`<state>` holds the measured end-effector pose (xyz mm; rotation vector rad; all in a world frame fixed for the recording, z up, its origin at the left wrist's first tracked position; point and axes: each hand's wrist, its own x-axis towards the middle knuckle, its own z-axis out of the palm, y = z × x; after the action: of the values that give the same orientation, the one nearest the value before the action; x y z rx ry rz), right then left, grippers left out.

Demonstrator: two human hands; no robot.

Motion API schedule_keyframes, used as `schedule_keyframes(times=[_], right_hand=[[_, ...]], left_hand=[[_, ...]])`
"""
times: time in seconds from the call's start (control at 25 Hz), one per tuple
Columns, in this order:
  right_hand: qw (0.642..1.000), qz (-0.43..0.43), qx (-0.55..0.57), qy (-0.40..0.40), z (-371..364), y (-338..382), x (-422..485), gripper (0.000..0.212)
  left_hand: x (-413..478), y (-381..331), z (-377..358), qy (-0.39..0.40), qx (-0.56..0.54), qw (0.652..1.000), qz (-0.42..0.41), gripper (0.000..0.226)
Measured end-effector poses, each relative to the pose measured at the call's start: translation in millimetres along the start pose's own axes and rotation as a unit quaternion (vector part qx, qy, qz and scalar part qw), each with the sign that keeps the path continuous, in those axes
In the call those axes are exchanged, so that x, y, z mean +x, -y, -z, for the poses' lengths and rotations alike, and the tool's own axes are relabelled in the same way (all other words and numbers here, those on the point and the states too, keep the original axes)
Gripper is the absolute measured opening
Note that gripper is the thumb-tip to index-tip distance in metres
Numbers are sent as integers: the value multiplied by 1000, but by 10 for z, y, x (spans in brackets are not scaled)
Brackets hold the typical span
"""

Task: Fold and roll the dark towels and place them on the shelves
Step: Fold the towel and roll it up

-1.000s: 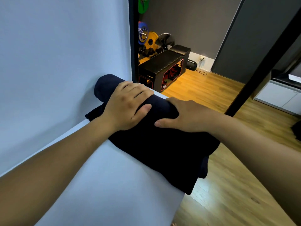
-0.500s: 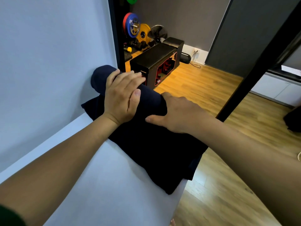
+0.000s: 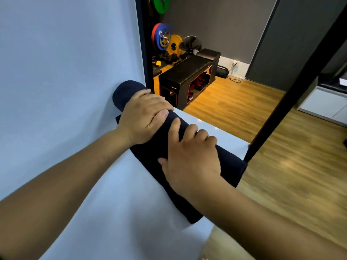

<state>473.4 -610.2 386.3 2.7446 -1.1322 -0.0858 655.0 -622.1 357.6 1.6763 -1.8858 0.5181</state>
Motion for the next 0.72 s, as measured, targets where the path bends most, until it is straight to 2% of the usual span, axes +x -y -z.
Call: schedule_keyframes(times=[0.04, 0.12, 0.2, 0.28, 0.32, 0.44, 0.52, 0.6, 0.72], right_hand=[[997, 21, 71, 11, 132, -176, 47, 76], [969, 28, 224, 102, 358, -533, 196, 73], [916, -5, 342, 208, 429, -727, 334, 80], [870, -43, 418, 257, 283, -726, 392, 86], [872, -41, 414, 257, 245, -678, 398, 86], [924, -9, 319, 211, 150, -518, 343, 87], [946, -2, 275, 171, 136, -418, 300, 87], [953, 11, 257, 159, 95, -361, 266, 84], [945, 24, 287, 152, 108, -403, 227, 80]], left_hand=[[-5, -10, -14, 6, 0, 1000, 8, 49], [30, -17, -20, 16, -6, 1000, 24, 50], [53, -18, -14, 15, -10, 999, 28, 49], [23, -15, -27, 8, -15, 1000, 21, 47], [-2, -17, -26, 3, -16, 1000, 17, 46], [-122, -21, -22, -26, -20, 999, 12, 46], [-270, -50, -18, -53, -24, 998, 24, 47], [-399, -68, 26, -44, -30, 998, 29, 48], [-453, -113, 185, 26, -6, 999, 24, 49]])
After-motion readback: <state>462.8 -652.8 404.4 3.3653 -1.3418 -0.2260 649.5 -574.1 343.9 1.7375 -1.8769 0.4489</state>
